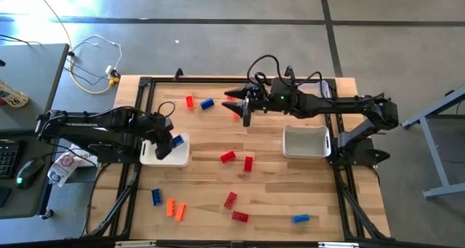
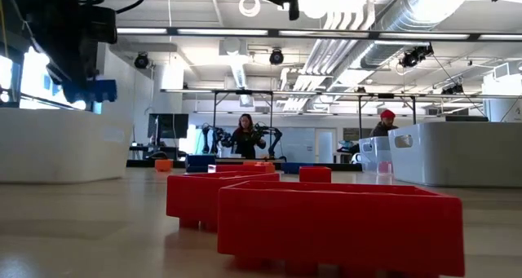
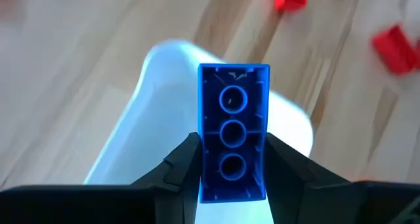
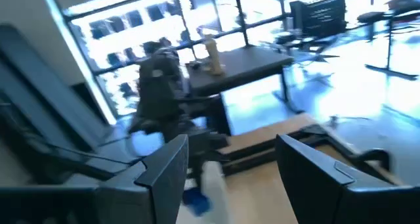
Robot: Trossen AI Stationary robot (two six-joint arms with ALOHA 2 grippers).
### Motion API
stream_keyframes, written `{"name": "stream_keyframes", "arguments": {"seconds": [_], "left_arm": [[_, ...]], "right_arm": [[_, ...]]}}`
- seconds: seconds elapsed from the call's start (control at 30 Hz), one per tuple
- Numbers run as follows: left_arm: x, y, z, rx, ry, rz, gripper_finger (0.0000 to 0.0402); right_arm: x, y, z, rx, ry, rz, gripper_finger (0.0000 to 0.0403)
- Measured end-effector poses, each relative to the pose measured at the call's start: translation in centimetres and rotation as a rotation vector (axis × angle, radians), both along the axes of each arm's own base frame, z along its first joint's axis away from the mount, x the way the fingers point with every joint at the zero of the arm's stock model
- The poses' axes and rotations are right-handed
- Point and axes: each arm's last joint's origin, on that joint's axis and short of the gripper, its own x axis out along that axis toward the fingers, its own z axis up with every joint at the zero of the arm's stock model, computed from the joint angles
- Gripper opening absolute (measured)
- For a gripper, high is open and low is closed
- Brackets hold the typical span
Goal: Sort & place blocks by color
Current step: Put the blue game piece into the white bin
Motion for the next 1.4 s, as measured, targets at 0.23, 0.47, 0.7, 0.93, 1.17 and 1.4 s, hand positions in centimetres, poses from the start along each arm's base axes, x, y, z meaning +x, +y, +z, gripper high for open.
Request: {"name": "stream_keyframes", "arguments": {"seconds": [0.23,0.47,0.7,0.93,1.17,1.4], "left_arm": [[-0.6,-0.9,-0.6,-0.001,0.111,-0.041,0.0106],[0.0,-1.2,-1.0,0.019,0.163,-0.059,0.0110],[1.0,-1.2,-1.9,0.025,0.246,-0.087,0.0111],[1.4,-1.1,-2.4,0.020,0.289,-0.083,0.0112],[1.5,-1.1,-2.5,0.020,0.291,-0.083,0.0117],[1.6,-1.1,-2.5,0.020,0.290,-0.084,0.0145]], "right_arm": [[-0.4,-0.6,2.5,-0.041,0.150,-0.182,0.0216],[-1.2,-1.1,3.2,0.002,0.276,-0.334,0.0216],[-0.7,-2.8,1.1,0.097,0.384,-0.390,0.0216],[0.6,-4.5,-2.4,0.197,0.510,-0.426,0.0216],[2.8,-5.3,-6.6,0.275,0.610,-0.455,0.0216],[4.9,-5.8,-11.0,0.365,0.678,-0.473,0.0216]]}}
